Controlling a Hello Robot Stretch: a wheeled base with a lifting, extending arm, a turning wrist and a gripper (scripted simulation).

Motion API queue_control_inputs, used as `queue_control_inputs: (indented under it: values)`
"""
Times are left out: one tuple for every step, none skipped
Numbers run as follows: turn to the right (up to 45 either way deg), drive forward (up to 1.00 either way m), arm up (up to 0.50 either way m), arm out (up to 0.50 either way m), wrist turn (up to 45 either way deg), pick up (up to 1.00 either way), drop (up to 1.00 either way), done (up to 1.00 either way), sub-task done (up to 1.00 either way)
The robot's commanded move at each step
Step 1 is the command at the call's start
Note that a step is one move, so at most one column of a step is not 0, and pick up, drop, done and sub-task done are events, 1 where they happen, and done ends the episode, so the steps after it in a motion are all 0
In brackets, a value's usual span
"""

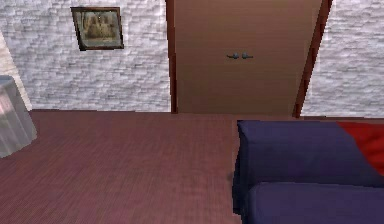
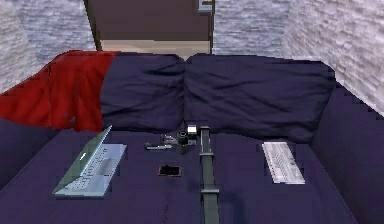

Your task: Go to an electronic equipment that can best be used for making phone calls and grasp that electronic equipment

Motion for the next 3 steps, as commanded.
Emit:
queue_control_inputs:
  values:
    - [0.0,0.0,0.0,0.0,36.0,0.0,0.0,0.0,0.0]
    - [0.0,0.0,-0.3,0.0,0.0,0.0,0.0,0.0,0.0]
    - [0.0,0.0,0.0,0.0,0.0,1.0,0.0,0.0,0.0]
